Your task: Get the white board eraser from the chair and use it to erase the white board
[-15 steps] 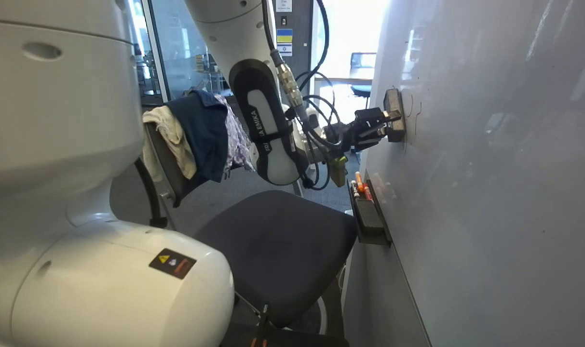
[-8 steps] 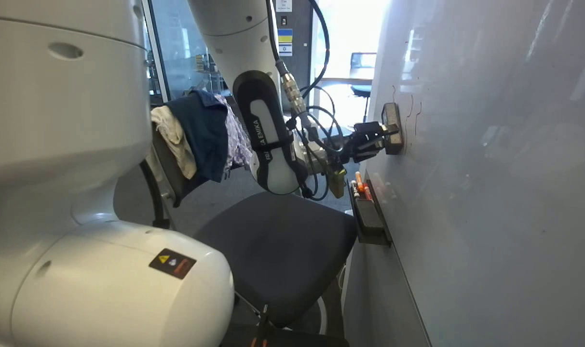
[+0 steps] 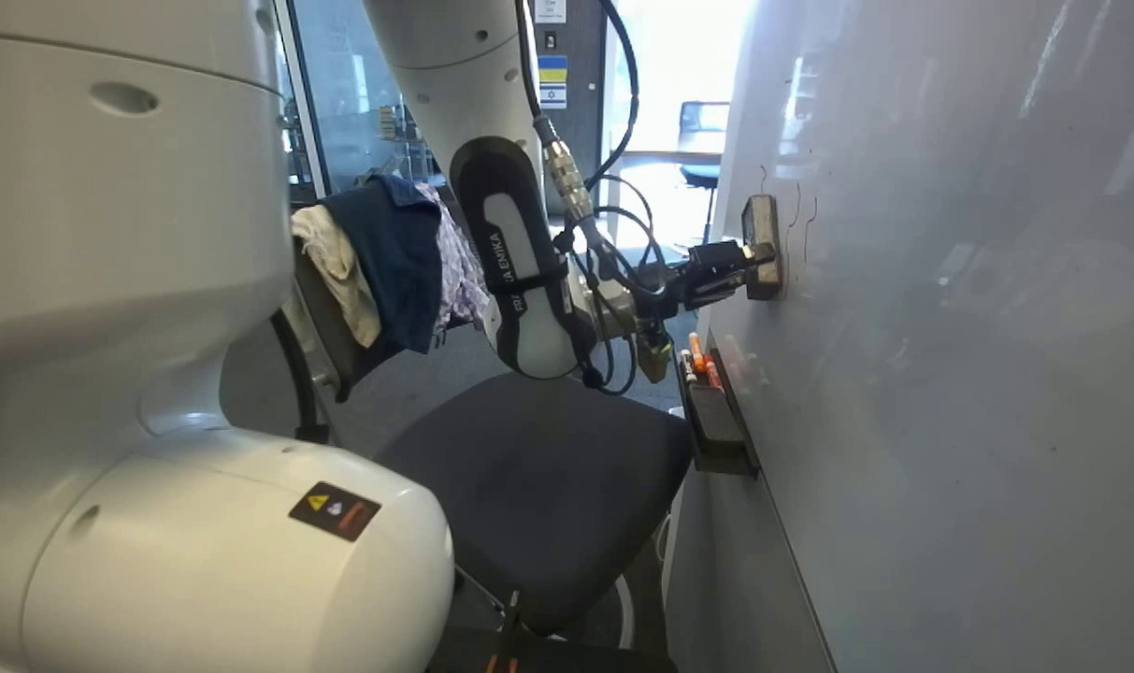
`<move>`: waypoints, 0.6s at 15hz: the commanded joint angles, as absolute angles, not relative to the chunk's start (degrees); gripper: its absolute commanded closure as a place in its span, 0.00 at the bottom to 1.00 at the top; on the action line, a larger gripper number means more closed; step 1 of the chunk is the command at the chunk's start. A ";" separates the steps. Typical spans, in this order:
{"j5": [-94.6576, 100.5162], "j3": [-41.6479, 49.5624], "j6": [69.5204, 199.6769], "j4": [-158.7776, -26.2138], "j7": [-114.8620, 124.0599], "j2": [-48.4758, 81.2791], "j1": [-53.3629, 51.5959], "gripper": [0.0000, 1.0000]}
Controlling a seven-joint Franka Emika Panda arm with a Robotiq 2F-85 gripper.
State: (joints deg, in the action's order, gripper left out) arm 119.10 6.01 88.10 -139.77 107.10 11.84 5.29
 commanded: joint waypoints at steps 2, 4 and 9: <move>120.31 9.07 86.03 -141.01 111.91 8.00 9.71 0.69; 119.76 8.94 85.74 -142.03 112.79 6.28 9.53 0.69; 118.88 9.21 85.89 -145.40 112.67 1.14 9.61 0.69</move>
State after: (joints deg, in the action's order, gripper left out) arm 119.04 6.07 86.81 -143.70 112.16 6.38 5.70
